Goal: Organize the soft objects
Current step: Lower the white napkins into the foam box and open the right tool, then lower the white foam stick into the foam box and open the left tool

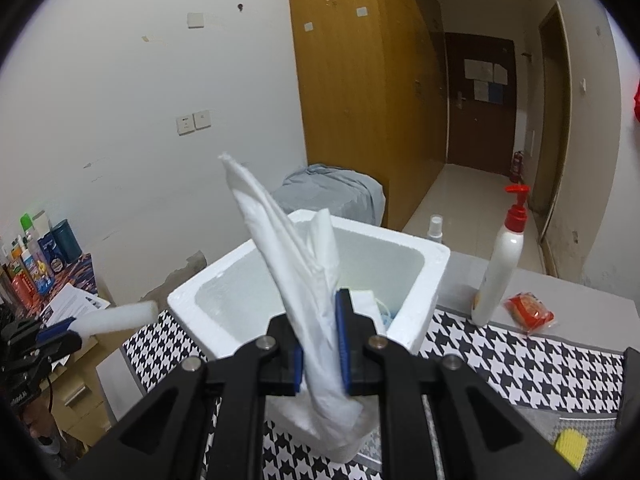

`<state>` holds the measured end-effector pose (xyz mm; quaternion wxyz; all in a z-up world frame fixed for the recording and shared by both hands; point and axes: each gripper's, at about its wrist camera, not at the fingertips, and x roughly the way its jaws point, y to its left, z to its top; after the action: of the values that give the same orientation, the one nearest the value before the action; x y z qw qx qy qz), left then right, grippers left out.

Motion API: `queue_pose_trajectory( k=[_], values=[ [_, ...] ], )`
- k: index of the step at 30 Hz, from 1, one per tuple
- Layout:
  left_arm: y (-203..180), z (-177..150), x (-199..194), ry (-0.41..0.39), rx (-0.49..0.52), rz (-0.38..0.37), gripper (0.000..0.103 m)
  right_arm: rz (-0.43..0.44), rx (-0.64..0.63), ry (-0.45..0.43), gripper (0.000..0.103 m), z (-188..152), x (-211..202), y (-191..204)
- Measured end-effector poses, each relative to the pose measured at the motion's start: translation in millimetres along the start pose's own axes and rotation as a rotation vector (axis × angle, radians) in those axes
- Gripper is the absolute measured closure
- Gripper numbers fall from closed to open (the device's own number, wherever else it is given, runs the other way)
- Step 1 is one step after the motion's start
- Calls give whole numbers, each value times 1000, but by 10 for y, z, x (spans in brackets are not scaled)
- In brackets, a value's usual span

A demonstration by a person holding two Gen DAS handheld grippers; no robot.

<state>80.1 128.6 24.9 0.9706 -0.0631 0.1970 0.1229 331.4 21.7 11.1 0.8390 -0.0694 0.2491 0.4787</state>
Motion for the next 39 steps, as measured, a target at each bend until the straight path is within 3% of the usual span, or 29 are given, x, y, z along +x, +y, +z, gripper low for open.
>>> queue_pose_trajectory(
  k=[4,6,8,12,14,17,24,39],
  values=[
    [-3,3,7,3,-1,5,88,13,12,11,84,17,62,-5],
    [-19,0,0,2,-1,8,88,7,4,13,72,23,87,9],
    [-18,-2,-3,1,-2,11,88,14,-2,11,45,26,103,27],
    [-20,6,-6,1,-6,22,88,-1,-20,-18,26,31,68,60],
    [-27,11,-12,-2,-8,23,88,5,-15,-34,12,27,32,49],
    [-34,28,-4,-4,-6,22,88,4,-11,-46,6,20,-7,32],
    [-63,60,-39,-21,4,21,88,5,-18,-68,0,-16,-98,-10],
    [-159,234,-83,-60,30,-2,88,19,-21,-75,0,-171,-298,-66]
  ],
)
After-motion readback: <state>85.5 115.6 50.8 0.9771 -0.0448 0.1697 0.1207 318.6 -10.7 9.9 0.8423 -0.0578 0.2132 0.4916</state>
